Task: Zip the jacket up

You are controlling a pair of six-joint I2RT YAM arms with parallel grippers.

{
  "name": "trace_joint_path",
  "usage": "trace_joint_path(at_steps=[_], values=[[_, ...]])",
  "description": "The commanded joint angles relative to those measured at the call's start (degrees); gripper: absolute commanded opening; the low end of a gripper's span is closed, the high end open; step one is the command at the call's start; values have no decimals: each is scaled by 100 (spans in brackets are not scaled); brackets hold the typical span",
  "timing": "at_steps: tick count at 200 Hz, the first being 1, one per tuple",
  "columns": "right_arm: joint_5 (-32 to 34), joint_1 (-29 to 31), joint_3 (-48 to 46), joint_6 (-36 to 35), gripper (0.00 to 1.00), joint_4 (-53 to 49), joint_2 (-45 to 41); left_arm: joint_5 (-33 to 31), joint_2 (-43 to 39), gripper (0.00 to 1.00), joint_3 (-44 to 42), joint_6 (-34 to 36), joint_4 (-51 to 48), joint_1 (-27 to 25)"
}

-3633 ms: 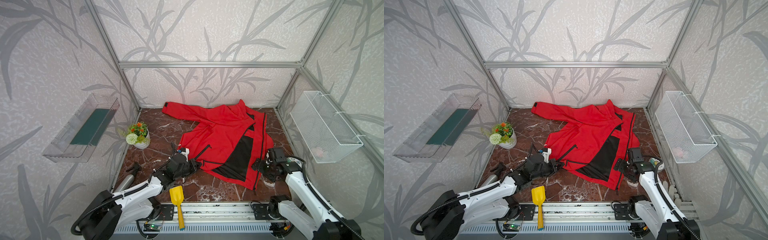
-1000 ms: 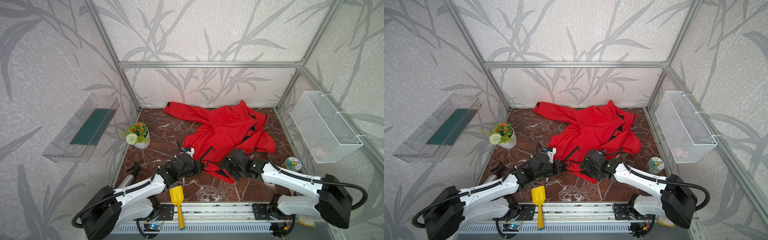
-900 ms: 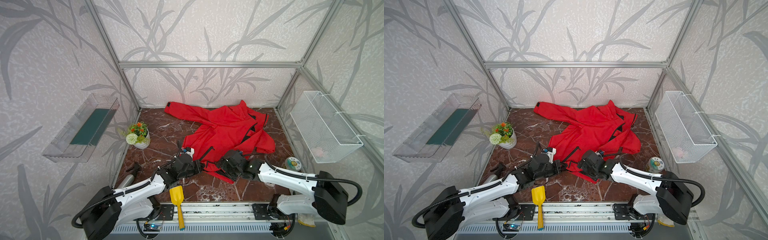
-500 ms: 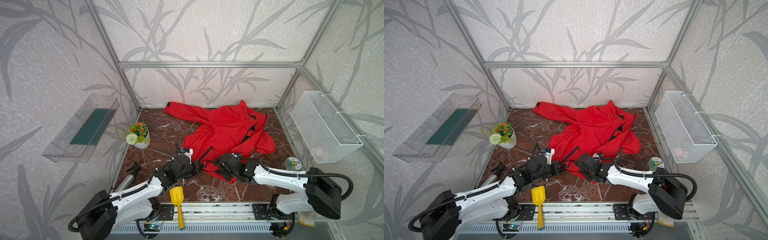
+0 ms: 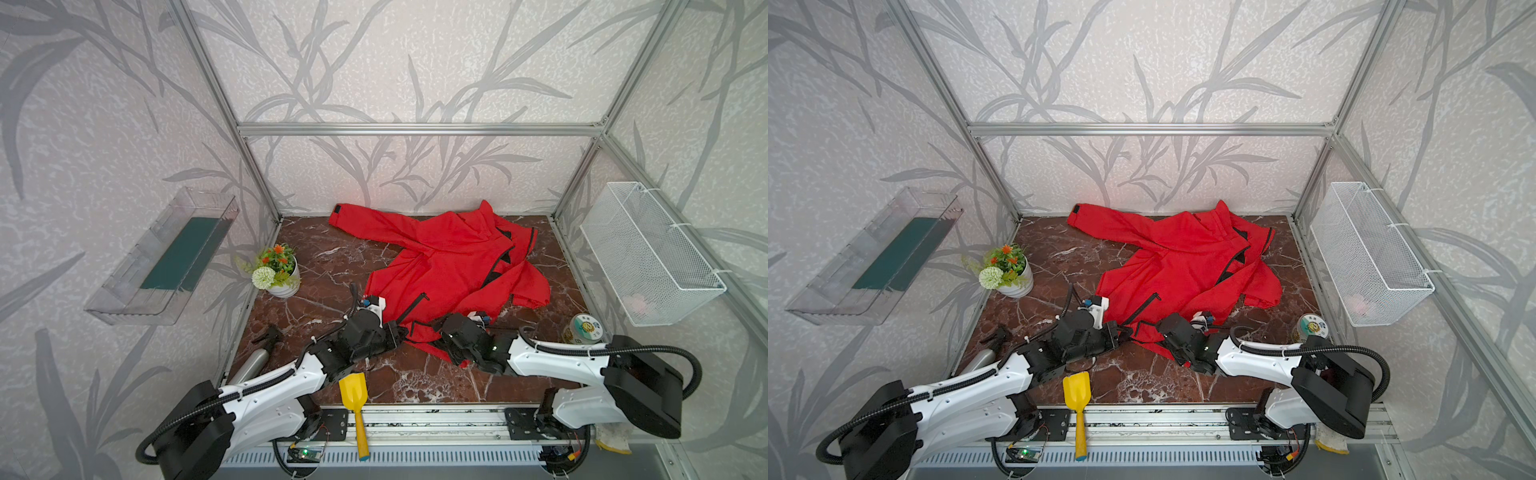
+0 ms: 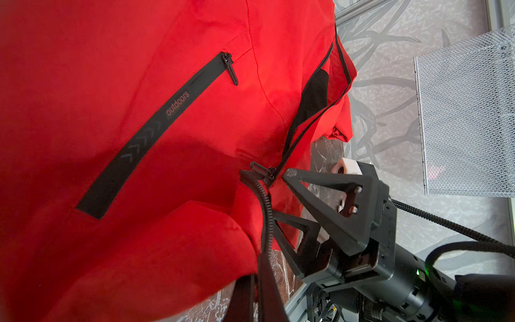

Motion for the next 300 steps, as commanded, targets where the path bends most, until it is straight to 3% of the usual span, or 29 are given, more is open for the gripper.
trace_joint_path(at_steps=[1, 72, 113, 214, 254, 300], values=[[369, 43, -118, 129, 86, -9, -122, -105, -72, 0, -39, -3, 61, -17], [720, 35, -268, 49, 57, 53, -168, -128, -110, 0, -3, 17, -19, -21], [673, 30, -136, -153, 66, -94, -87, -174, -166, 0, 3, 32, -72, -18], [797, -34, -224, -332, 22, -104, -263, -126, -81, 0, 31, 14, -5, -18], [783, -35, -189, -434, 21, -101, -288, -80, -9, 0, 56, 16, 8, -19], [975, -44, -301, -503, 12, -74, -417, -54, 87, 0, 89, 15, 50, -19]])
